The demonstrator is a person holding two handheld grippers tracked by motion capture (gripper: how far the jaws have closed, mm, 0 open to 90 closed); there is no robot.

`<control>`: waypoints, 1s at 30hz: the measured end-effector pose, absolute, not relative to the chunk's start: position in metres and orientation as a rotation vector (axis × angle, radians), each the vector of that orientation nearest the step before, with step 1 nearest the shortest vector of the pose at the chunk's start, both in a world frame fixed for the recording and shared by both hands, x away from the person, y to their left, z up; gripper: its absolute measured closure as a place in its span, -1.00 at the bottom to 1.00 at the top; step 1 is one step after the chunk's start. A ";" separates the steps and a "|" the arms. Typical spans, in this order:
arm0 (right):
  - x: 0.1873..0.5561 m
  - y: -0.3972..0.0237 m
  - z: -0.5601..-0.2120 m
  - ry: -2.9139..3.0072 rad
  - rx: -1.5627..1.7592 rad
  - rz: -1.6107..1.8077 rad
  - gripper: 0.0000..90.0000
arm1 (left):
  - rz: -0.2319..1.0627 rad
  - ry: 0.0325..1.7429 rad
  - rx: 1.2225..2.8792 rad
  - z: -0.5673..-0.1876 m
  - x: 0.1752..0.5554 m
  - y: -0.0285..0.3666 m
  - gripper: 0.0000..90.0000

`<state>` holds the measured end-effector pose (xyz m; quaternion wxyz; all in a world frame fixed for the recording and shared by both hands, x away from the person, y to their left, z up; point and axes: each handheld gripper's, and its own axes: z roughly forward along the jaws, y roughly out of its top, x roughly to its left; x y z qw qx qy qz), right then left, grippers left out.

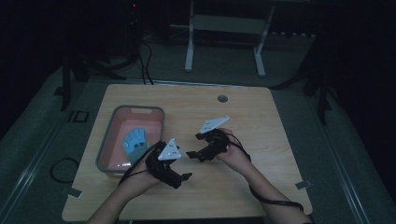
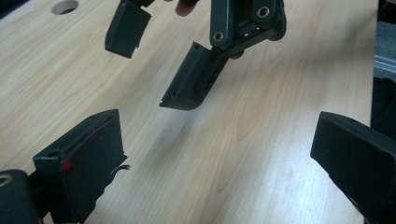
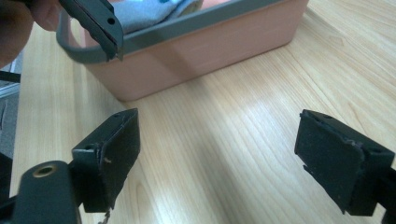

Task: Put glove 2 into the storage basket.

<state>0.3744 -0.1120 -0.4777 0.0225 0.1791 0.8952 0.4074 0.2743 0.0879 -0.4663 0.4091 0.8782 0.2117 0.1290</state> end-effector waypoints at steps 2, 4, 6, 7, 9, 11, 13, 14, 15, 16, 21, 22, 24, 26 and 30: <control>0.372 -0.119 -0.480 2.774 0.561 1.260 -0.68 | 0.322 0.511 2.219 -0.468 0.272 0.082 -0.94; 0.370 -0.126 -0.484 2.773 0.567 1.259 -0.68 | 0.300 0.499 2.209 -0.471 0.270 0.076 -0.94; 0.368 -0.131 -0.488 2.769 0.580 1.259 -0.68 | 0.288 0.494 2.205 -0.475 0.269 0.071 -0.94; 0.368 -0.133 -0.490 2.769 0.584 1.263 -0.68 | 0.299 0.482 2.209 -0.477 0.268 0.069 -0.94; 0.367 -0.137 -0.496 2.787 0.594 1.244 -0.69 | 0.295 0.472 2.216 -0.482 0.268 0.066 -0.94; 0.366 -0.141 -0.500 2.782 0.612 1.246 -0.69 | 0.277 0.469 2.204 -0.486 0.269 0.064 -0.94; 0.365 -0.143 -0.503 2.781 0.619 1.251 -0.69 | 0.270 0.462 2.199 -0.489 0.268 0.062 -0.94; 0.364 -0.146 -0.506 2.778 0.630 1.251 -0.69 | 0.259 0.459 2.197 -0.491 0.268 0.060 -0.94; 0.363 -0.149 -0.511 2.779 0.646 1.248 -0.69 | 0.253 0.457 2.200 -0.493 0.268 0.059 -0.94; 0.363 -0.149 -0.511 2.779 0.646 1.248 -0.69 | 0.250 0.450 2.203 -0.495 0.268 0.057 -0.94; 0.360 -0.163 -0.524 2.780 0.664 1.242 -0.69 | 0.225 0.411 2.221 -0.505 0.266 0.049 -0.94; 0.359 -0.166 -0.526 2.779 0.671 1.241 -0.69 | 0.224 0.406 2.225 -0.507 0.265 0.047 -0.94; 0.358 -0.168 -0.527 2.777 0.678 1.243 -0.69 | 0.223 0.394 2.224 -0.510 0.265 0.044 -0.94; 0.354 -0.175 -0.530 2.760 0.651 1.247 -0.69 | 0.214 0.392 2.211 -0.514 0.265 0.041 -0.94; 0.349 -0.186 -0.535 2.745 0.660 1.267 -0.69 | 0.198 0.383 2.204 -0.519 0.266 0.037 -0.94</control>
